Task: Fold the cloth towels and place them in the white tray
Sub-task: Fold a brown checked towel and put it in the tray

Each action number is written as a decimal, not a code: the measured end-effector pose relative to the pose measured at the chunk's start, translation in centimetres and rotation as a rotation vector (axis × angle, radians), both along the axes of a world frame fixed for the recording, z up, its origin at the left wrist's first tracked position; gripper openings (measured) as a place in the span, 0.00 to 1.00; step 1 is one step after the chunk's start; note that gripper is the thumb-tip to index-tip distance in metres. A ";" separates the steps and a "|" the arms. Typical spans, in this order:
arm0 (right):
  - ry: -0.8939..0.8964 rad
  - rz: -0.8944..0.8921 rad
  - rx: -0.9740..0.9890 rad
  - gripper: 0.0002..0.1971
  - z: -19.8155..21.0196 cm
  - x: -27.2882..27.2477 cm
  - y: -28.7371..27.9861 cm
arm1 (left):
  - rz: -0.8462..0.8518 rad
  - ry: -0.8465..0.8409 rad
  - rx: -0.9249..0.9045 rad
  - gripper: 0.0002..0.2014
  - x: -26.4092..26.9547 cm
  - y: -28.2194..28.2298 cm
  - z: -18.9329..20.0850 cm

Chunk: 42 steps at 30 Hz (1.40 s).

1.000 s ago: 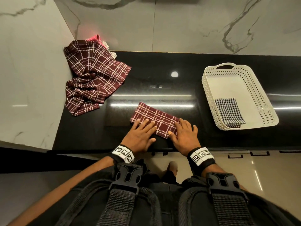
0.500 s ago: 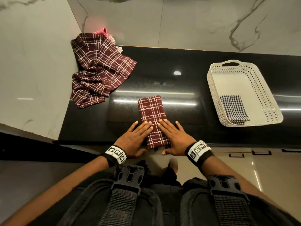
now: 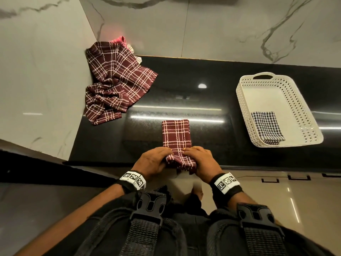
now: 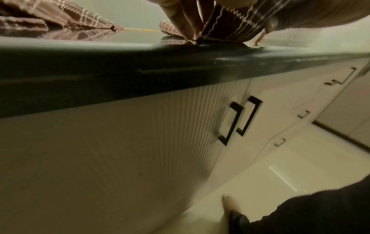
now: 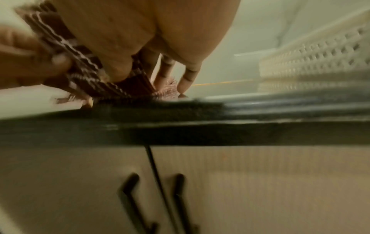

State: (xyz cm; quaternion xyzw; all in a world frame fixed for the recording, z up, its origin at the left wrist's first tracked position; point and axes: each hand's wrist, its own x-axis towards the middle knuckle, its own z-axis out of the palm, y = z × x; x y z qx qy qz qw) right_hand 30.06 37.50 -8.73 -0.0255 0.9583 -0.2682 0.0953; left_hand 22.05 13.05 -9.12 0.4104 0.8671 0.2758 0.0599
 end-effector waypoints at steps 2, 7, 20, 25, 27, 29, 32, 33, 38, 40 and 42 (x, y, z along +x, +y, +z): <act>-0.047 -0.212 -0.258 0.20 0.9 -1.3 -0.3 | 0.120 -0.118 0.041 0.14 -0.6 0.3 1.2; -0.033 -0.449 -0.420 0.12 2.3 -5.2 -1.6 | 0.356 -0.317 0.056 0.11 -3.7 2.4 2.5; -0.130 -0.523 0.015 0.21 2.1 -10.1 -2.3 | 0.716 -0.441 0.036 0.12 -6.0 6.2 2.4; 0.100 -0.553 -0.022 0.13 3.1 -8.9 -2.1 | 0.566 -0.092 -0.007 0.13 -4.7 5.2 3.1; 0.271 -0.402 0.128 0.10 3.1 -7.4 -2.8 | 0.383 0.159 -0.068 0.14 -4.0 4.7 2.5; 0.228 -0.203 0.207 0.20 2.8 -6.7 -3.6 | 0.207 0.270 -0.163 0.22 -3.9 4.6 1.6; 0.004 -0.060 0.261 0.32 2.0 -7.5 -4.0 | 0.065 0.250 -0.369 0.30 -4.9 4.8 0.7; -0.047 -0.047 0.287 0.33 1.6 -7.9 -3.9 | 0.052 0.213 -0.430 0.31 -5.5 4.8 0.5; -0.174 -0.009 0.269 0.36 0.5 -9.1 -2.7 | 0.023 0.074 -0.583 0.33 -7.3 5.4 1.1; -0.211 -0.007 0.247 0.36 0.7 -9.3 -2.5 | 0.029 0.004 -0.571 0.32 -7.5 6.0 1.8; -0.206 -0.053 0.164 0.38 1.0 -9.3 -2.6 | 0.053 -0.070 -0.524 0.33 -8.3 6.4 2.4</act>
